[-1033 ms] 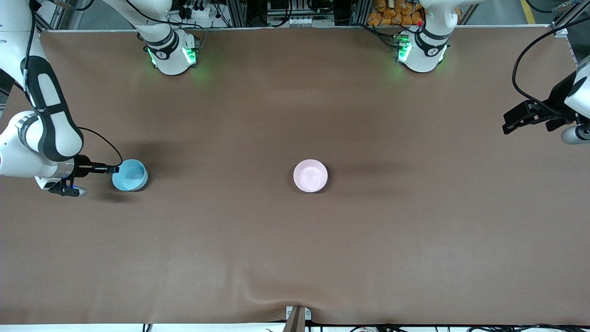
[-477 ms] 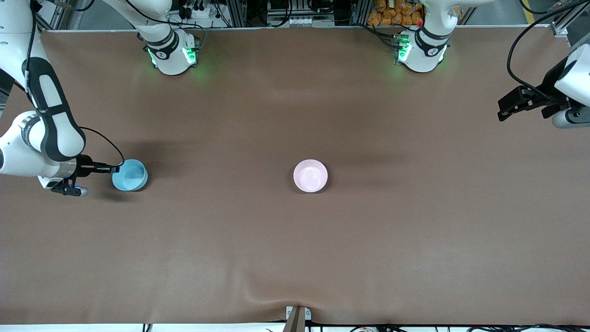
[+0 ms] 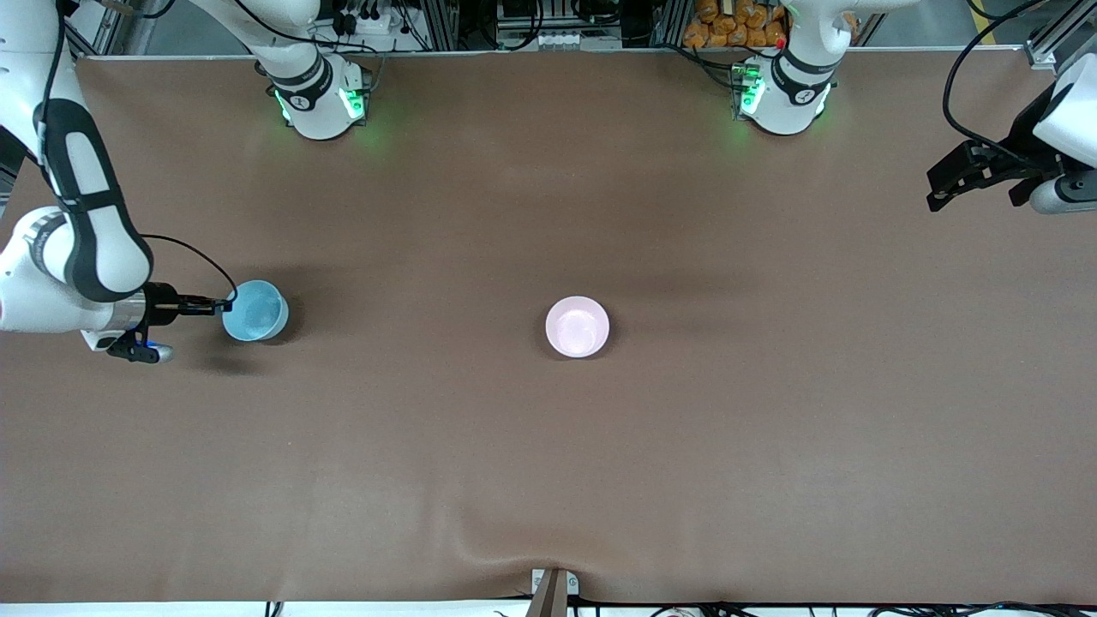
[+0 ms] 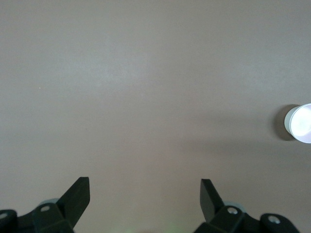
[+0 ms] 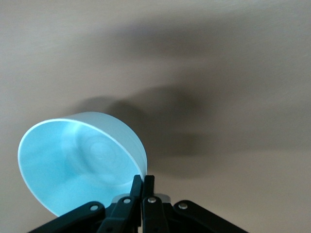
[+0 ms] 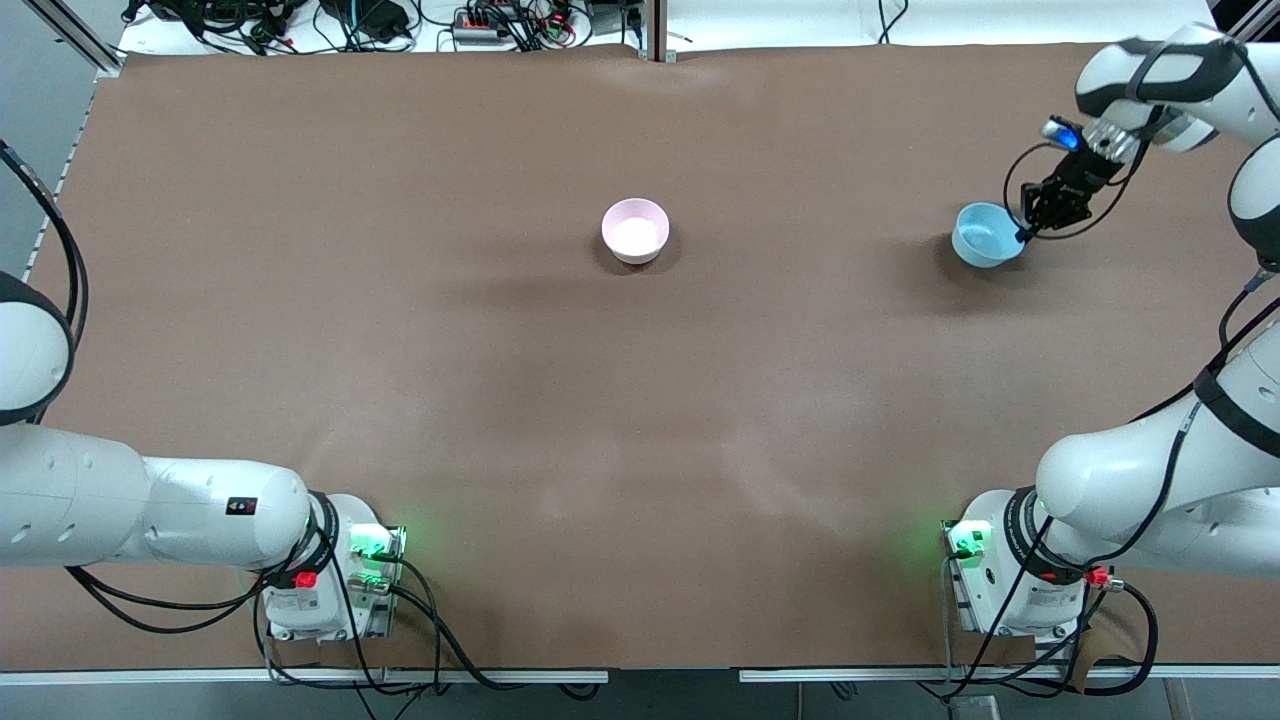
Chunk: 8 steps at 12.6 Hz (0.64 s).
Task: Stack pink and blue bowls on white bowl
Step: 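Carry the blue bowl with the right gripper onto the pink bowl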
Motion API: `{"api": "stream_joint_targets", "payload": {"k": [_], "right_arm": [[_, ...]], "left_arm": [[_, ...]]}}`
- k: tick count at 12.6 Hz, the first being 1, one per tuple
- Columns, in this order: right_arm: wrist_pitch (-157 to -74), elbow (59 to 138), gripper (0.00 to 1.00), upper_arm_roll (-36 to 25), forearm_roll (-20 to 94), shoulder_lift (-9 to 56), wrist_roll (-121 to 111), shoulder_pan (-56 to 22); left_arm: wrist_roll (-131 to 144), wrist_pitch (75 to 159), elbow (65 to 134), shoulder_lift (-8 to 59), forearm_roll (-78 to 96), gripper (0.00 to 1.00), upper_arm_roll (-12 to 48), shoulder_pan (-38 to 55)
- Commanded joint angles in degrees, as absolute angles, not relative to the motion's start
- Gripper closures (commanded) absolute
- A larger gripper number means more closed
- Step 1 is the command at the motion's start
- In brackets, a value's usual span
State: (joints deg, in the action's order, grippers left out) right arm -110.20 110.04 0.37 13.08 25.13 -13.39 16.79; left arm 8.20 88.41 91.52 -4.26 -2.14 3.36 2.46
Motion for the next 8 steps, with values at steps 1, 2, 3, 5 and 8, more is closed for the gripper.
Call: {"api": "stream_joint_targets", "payload": {"k": [1,2,3,5,8], "right_arm": [[-100.67,106.62,1.00,0.35,14.68,20.23,-3.14,11.72],[-98.29,105.65,1.00,0.53,14.76,18.39,4.67,8.12],[-97.83,104.95,1.00,0.70,14.94,16.72,12.75,3.04],[-97.82,103.72,1.00,0.79,20.80,15.65,25.78,-4.97],[-102.71,102.92,1.00,0.70,27.68,15.73,43.18,-15.60]], "left_arm": [[8.00,89.12,91.06,-4.92,-2.29,0.00,3.16,3.25],[7.91,89.12,91.05,-4.92,-2.20,0.00,3.16,3.25],[7.65,89.12,90.97,-4.92,-1.33,0.00,3.16,3.25],[7.30,89.12,90.97,-4.92,-0.97,0.00,3.16,3.08],[7.29,89.21,91.05,-4.83,-0.97,0.00,3.08,2.64]]}}
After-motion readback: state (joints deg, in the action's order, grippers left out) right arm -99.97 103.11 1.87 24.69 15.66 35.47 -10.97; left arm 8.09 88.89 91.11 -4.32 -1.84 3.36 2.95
